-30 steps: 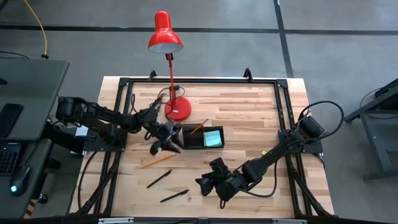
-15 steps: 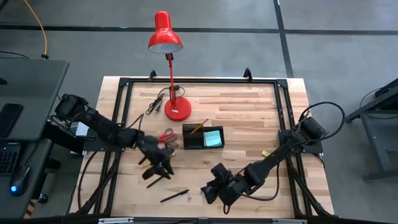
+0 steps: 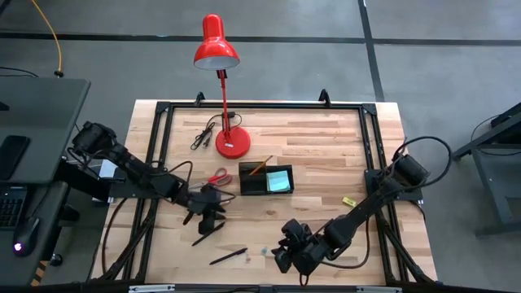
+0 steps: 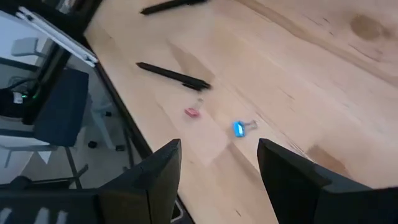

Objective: Pick and place office supplies into organizer
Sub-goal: Put the orange pencil into the black desk organizer

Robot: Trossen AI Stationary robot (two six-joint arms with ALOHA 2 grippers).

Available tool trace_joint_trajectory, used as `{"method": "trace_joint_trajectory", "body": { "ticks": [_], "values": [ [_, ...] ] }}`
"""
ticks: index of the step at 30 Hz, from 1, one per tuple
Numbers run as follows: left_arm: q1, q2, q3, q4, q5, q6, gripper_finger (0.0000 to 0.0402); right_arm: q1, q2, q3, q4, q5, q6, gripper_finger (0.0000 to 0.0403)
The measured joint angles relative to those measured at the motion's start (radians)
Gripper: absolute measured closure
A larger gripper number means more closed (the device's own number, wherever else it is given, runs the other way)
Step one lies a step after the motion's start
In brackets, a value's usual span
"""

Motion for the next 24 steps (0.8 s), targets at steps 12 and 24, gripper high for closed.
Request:
{"method": "trace_joint_trajectory", "body": {
  "ticks": [12,24],
  "values": [
    [0.034,-0.142,0.209,-0.672,-0.163,0.137,0.0287,0.035,0.0,-0.098,0.143,0.019,0.021,0.0203],
    [0.034,-0.105,0.218,-0.689,-0.158,0.138,0.0287,0.03,0.0,-0.119,0.14,0.047,-0.002,0.0205]
  ]
}}
